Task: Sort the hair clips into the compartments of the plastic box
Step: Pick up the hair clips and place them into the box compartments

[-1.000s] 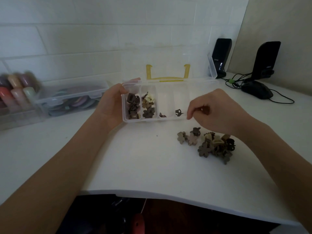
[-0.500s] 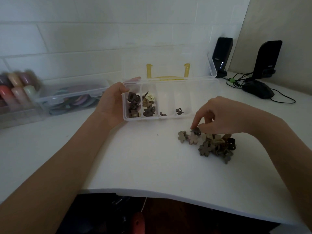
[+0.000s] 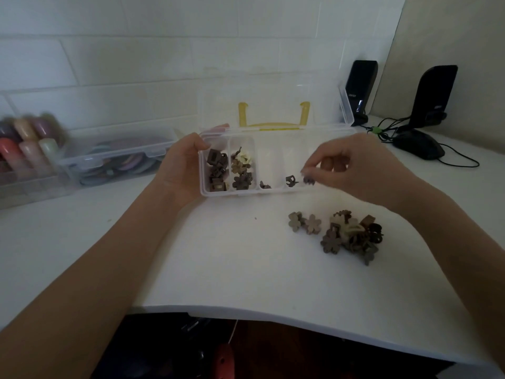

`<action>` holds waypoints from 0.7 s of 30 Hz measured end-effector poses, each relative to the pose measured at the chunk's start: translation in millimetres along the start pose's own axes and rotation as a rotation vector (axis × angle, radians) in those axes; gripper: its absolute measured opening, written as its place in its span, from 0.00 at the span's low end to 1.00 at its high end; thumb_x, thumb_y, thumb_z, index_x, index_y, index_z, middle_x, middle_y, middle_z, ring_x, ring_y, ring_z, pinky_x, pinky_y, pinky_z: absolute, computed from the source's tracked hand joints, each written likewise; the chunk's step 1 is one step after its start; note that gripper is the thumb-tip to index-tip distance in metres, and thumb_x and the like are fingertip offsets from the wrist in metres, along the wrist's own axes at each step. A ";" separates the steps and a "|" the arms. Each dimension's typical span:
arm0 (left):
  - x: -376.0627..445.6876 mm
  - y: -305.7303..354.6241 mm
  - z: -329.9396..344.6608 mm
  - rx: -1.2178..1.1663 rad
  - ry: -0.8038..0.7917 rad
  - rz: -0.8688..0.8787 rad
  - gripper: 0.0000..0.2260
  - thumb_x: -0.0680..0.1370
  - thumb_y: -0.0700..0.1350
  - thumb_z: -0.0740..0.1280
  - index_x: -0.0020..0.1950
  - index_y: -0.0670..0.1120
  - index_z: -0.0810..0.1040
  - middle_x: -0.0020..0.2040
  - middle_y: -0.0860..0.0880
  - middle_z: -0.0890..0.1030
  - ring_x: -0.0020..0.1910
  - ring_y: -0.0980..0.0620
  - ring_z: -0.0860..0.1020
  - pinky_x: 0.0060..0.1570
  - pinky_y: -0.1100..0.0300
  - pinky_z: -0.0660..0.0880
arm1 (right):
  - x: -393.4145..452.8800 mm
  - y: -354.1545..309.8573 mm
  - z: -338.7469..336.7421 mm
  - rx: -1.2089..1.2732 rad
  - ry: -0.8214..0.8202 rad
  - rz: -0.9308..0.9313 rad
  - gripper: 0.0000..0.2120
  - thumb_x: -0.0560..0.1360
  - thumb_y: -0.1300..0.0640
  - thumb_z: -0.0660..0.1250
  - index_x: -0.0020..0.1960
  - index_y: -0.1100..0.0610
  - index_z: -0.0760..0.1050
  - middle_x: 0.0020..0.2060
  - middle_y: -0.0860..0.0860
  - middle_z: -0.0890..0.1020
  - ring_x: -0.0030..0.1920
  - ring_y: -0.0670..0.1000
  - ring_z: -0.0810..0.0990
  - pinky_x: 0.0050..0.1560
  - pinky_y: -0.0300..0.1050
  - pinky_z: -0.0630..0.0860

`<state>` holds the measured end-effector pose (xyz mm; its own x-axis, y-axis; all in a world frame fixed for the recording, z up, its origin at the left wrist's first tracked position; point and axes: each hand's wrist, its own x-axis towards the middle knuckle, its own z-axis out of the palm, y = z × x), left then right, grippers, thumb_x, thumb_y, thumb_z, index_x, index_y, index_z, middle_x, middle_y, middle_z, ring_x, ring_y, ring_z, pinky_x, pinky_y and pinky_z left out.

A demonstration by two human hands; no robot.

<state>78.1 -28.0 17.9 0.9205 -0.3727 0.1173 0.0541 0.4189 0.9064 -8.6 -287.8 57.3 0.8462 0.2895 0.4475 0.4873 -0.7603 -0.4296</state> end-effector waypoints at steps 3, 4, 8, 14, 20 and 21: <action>0.1 0.6 -0.5 0.003 -0.012 0.001 0.21 0.59 0.43 0.66 0.50 0.50 0.85 0.50 0.47 0.83 0.49 0.46 0.77 0.50 0.53 0.72 | 2.5 3.0 -1.7 0.037 0.197 0.042 0.03 0.73 0.54 0.69 0.42 0.52 0.81 0.33 0.45 0.83 0.29 0.50 0.77 0.34 0.45 0.77; 0.1 0.9 -0.4 0.001 -0.025 0.006 0.22 0.57 0.44 0.69 0.51 0.50 0.85 0.50 0.47 0.83 0.48 0.46 0.77 0.50 0.53 0.72 | 3.1 5.0 -2.1 0.036 0.224 0.057 0.03 0.74 0.55 0.68 0.43 0.53 0.81 0.34 0.44 0.83 0.30 0.49 0.79 0.36 0.46 0.78; 0.9 0.4 -0.7 -0.013 -0.003 -0.008 0.19 0.64 0.40 0.62 0.51 0.49 0.84 0.49 0.47 0.82 0.48 0.46 0.76 0.50 0.53 0.70 | 2.4 9.9 -2.6 0.065 0.231 0.053 0.04 0.74 0.59 0.69 0.47 0.54 0.82 0.38 0.44 0.84 0.36 0.45 0.80 0.43 0.36 0.77; -0.3 0.0 0.0 -0.005 -0.009 -0.002 0.21 0.62 0.44 0.61 0.52 0.49 0.84 0.52 0.46 0.81 0.51 0.45 0.74 0.51 0.52 0.70 | 2.2 9.1 -2.0 0.055 0.278 0.012 0.06 0.70 0.60 0.73 0.43 0.50 0.83 0.32 0.30 0.79 0.36 0.42 0.78 0.37 0.25 0.70; -0.5 0.4 1.3 0.004 0.010 -0.005 0.23 0.63 0.43 0.60 0.56 0.48 0.80 0.51 0.47 0.82 0.50 0.45 0.76 0.51 0.52 0.70 | 1.8 9.8 0.5 0.025 0.280 0.011 0.05 0.69 0.62 0.73 0.39 0.53 0.80 0.35 0.39 0.80 0.33 0.44 0.73 0.35 0.30 0.71; -0.2 0.3 0.9 0.007 0.008 -0.005 0.24 0.63 0.43 0.60 0.58 0.48 0.79 0.51 0.47 0.82 0.50 0.45 0.76 0.52 0.52 0.70 | 1.7 10.8 1.2 0.006 0.272 0.030 0.05 0.69 0.62 0.72 0.39 0.53 0.80 0.35 0.43 0.81 0.33 0.47 0.74 0.38 0.36 0.73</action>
<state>77.6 -28.5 18.5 0.9233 -0.3681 0.1098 0.0557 0.4112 0.9098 -1.7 -294.9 52.5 0.7717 0.0988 0.6283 0.4646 -0.7623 -0.4507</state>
